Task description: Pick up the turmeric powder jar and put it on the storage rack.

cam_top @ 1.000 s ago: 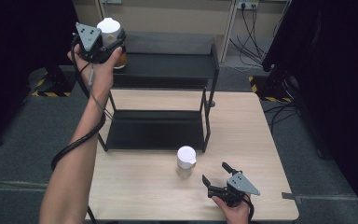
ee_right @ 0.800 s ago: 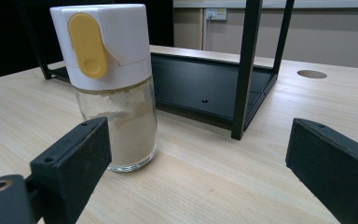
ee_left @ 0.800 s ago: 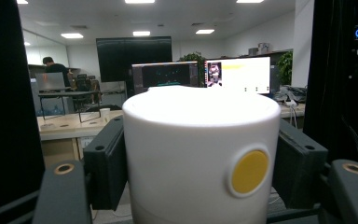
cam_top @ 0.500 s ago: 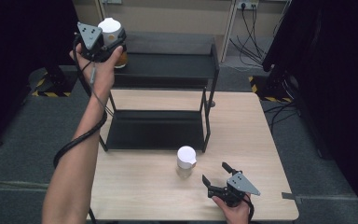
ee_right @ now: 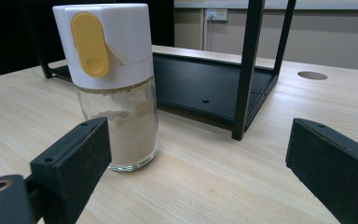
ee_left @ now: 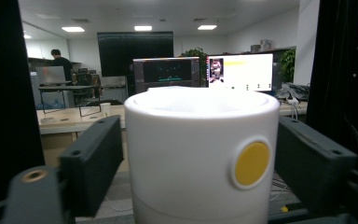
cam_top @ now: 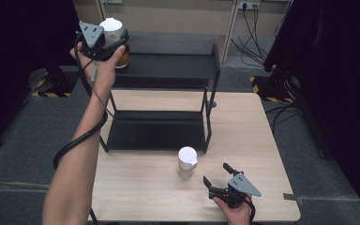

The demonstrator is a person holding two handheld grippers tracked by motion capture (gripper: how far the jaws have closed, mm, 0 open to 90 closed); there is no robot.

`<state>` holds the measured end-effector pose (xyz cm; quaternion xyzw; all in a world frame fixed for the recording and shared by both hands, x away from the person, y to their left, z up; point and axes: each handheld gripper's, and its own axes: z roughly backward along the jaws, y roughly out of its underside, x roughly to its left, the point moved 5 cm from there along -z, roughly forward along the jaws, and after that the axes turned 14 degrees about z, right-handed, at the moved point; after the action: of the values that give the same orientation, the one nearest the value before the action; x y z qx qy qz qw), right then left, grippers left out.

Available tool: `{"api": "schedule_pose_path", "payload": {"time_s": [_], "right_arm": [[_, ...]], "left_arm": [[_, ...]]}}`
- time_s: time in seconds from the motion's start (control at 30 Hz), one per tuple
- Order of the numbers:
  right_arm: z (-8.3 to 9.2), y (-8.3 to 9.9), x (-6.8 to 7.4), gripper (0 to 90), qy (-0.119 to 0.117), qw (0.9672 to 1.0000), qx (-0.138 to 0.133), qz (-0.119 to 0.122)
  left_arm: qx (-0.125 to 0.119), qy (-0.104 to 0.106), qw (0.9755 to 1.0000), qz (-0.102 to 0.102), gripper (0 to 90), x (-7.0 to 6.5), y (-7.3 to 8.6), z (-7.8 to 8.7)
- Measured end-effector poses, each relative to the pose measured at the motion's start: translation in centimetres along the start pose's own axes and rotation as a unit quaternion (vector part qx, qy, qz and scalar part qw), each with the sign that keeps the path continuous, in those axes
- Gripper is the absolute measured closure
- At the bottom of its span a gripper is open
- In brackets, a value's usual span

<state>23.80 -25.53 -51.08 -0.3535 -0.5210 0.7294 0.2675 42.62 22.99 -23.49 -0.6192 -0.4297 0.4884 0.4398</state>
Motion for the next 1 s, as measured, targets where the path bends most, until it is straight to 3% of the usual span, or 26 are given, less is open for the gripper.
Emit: {"api": "schedule_pose_path", "payload": {"time_s": [1.0], "right_arm": [[0.0, 0.0, 0.1, 6.9, 0.001, 1.0, 0.0, 0.005]], "left_arm": [[-0.018, 0.028, 0.9993, 0.018, 12.7, 0.1, 0.7, 4.9]]}}
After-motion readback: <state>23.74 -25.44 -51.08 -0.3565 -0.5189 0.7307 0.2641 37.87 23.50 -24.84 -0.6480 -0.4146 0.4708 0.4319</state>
